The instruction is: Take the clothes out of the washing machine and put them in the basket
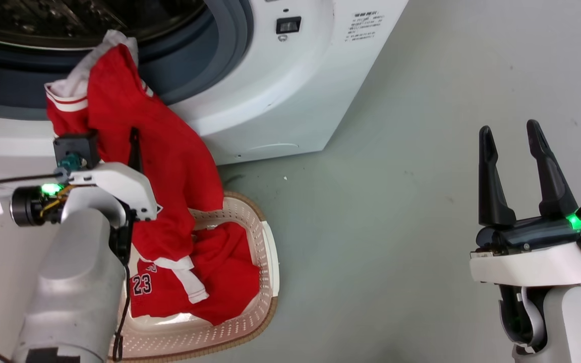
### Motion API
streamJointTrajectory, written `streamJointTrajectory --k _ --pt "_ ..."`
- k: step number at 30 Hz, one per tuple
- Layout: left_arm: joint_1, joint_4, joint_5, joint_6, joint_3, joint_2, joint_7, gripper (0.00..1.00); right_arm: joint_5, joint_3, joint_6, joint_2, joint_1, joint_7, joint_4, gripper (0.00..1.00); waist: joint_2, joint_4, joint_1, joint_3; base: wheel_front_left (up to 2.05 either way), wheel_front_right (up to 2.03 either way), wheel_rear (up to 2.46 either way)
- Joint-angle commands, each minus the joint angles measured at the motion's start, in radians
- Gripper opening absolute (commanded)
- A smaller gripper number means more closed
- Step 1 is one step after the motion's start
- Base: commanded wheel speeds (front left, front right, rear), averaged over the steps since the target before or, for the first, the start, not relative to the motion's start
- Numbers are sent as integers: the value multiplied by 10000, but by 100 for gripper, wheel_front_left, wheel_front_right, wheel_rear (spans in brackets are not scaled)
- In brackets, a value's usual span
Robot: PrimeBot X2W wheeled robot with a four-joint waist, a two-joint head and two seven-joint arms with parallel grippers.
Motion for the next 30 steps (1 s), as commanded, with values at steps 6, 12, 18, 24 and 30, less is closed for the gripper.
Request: streamJointTrajectory --k 6,12,18,24,30 --pt "-724 345 76 103 101 139 -25 100 57 22 -7 14 -273 -19 -64 100 0 -91 -1 389 0 0 0" --pt "-1070 273 137 129 151 188 -27 100 93 57 -7 14 -335 -19 -72 100 0 -112 -1 486 0 0 0" --pt "-1211 207 196 65 155 192 -44 100 138 46 -7 14 -371 -19 -55 100 0 -113 -1 550 0 0 0" --pt "-1305 351 231 -31 141 198 -53 0 161 10 -7 14 -420 -19 -45 100 0 -124 -1 581 0 0 0" --pt "-1148 333 248 -107 163 174 -75 0 172 -17 -7 14 -326 -19 40 100 0 -98 -1 453 0 0 0"
